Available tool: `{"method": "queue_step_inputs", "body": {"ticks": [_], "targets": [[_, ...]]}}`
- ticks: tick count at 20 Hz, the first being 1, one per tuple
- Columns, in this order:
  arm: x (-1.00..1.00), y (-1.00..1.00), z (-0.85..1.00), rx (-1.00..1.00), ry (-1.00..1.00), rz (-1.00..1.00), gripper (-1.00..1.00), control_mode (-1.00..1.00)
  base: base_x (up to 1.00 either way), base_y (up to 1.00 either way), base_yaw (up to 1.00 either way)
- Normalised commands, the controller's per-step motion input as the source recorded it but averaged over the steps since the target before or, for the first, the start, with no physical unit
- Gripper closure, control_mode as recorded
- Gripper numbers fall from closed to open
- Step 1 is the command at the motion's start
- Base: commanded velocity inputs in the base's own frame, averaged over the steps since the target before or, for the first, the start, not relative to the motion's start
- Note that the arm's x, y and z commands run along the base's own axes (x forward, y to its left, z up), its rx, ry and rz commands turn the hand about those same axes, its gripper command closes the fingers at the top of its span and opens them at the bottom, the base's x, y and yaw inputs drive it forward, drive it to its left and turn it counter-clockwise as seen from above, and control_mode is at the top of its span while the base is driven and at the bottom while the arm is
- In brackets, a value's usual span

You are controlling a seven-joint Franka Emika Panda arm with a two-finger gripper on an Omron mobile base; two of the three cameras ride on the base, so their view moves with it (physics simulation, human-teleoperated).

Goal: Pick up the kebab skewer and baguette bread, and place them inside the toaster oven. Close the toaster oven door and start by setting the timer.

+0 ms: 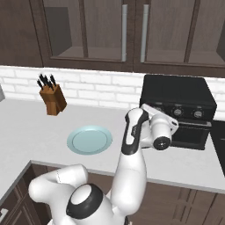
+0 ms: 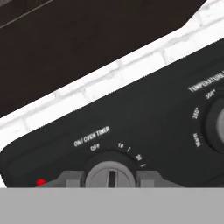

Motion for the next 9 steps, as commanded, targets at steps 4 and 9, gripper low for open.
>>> {"method": "queue_step_inputs", "body": {"ticks": [4, 9], "targets": [[0.0, -0.02, 0.0, 0.23, 0.02, -0.02, 1.0, -1.0, 0.0, 0.0, 0.0], [0.0, -0.01, 0.0, 0.23, 0.01, -0.02, 1.0, -1.0, 0.0, 0.0, 0.0]]}}
